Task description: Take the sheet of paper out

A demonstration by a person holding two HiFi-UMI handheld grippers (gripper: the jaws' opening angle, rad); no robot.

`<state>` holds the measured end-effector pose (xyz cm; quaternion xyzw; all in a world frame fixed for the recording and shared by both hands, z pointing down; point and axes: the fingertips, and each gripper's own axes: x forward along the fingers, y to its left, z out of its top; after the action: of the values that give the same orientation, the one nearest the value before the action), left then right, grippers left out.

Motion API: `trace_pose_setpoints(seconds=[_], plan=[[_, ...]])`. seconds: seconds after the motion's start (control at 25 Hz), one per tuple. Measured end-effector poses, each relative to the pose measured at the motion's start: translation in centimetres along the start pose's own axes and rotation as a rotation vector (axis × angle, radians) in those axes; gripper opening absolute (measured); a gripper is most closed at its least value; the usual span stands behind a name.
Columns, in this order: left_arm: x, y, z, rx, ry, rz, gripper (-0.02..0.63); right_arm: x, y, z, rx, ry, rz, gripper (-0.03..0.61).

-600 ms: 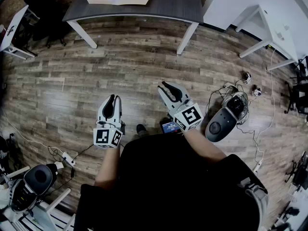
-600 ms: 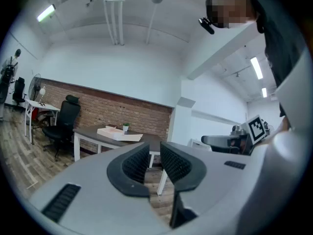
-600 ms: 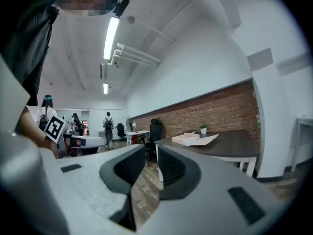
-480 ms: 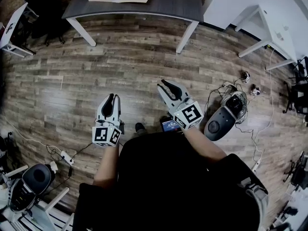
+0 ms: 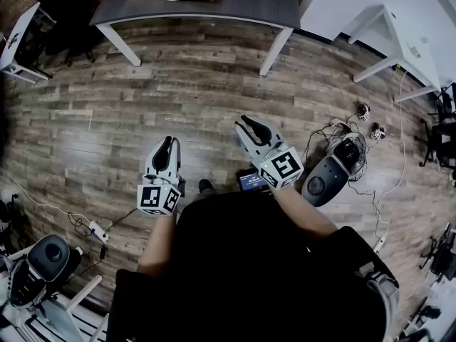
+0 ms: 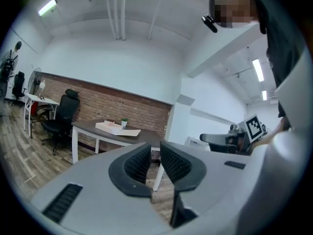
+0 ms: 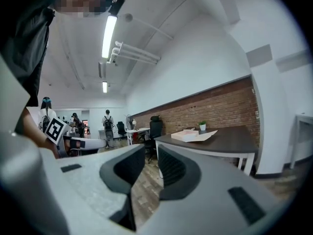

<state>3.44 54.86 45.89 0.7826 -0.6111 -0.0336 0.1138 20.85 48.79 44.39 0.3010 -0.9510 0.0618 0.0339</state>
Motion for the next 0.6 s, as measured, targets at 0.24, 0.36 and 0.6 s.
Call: trace_pose_setpoints(seconds=[0.24,0.36,0.6], plan=[[0.9,-1.9,0.0,0.012,0.004,0.009,0.051,-1.4,-2.0,-0.6,0.034,-0.005,-0.002,0.086],[1.1,-2.6,-0.1,0.027,0.002,0.027,0.051,-2.1,-2.6,-0.9,0.033,-0.010,-0.001,0.085],[2.1,-4.3,-0.7,0.028,-0.006,0.099,0.049,-3.9,-4.9,-1.0,-0.002,-0.018,-0.001,0.086]])
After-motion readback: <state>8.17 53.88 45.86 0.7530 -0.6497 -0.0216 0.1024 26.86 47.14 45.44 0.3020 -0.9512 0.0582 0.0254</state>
